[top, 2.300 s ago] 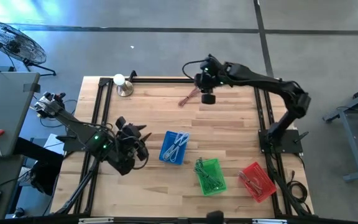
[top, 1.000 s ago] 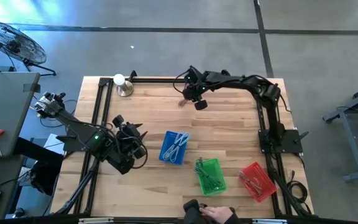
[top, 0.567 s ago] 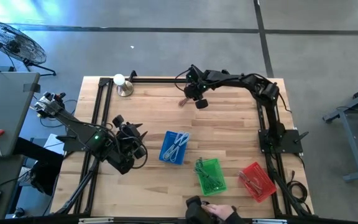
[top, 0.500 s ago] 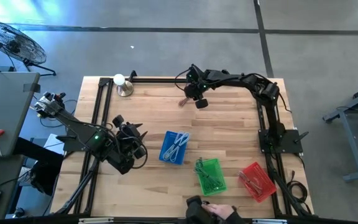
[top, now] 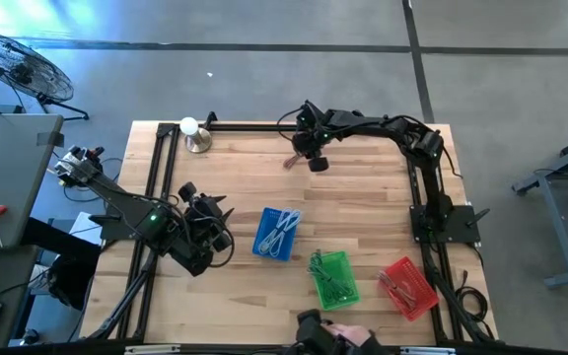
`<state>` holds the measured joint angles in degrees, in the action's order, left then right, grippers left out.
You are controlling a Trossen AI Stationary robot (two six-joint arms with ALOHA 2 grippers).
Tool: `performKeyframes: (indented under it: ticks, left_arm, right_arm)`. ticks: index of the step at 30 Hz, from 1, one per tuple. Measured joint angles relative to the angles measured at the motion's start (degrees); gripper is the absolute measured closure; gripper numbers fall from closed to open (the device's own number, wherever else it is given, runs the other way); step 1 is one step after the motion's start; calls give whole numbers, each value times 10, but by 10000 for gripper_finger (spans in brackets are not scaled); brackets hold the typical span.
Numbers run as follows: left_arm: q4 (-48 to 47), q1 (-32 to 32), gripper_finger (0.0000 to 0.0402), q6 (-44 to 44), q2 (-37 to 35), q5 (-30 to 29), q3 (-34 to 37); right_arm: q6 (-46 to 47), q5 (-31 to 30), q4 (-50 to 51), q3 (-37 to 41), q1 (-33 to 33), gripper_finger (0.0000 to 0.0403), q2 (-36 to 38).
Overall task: Pick & Place USB Port
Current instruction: Put the pink USB cable into the red bin
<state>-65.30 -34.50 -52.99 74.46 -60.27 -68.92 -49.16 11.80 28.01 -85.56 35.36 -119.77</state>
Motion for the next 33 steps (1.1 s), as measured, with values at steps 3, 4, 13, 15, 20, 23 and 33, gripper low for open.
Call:
performKeyframes:
  ticks: [3, 4, 13, 15, 20, 23, 33]
  left_arm:
    - [0, 0, 234, 0, 0, 0, 0]
    - [0, 0, 234, 0, 0, 0, 0]
    - [0, 0, 234, 0, 0, 0, 0]
    - [0, 0, 234, 0, 0, 0, 0]
    - [0, 0, 234, 0, 0, 0, 0]
    - [0, 0, 234, 0, 0, 0, 0]
    - [0, 0, 234, 0, 0, 16, 0]
  right_arm:
    - [11, 18, -11, 0, 0, 302, 0]
    - [14, 23, -13, 0, 0, 302, 0]
    - [36, 56, -22, 0, -8, 302, 0]
    - [41, 57, -26, 0, -16, 302, 0]
    - [50, 76, -28, 0, -43, 302, 0]
    - [91, 82, -52, 0, -63, 302, 0]
    - [270, 161, -240, -58, -127, 302, 2]
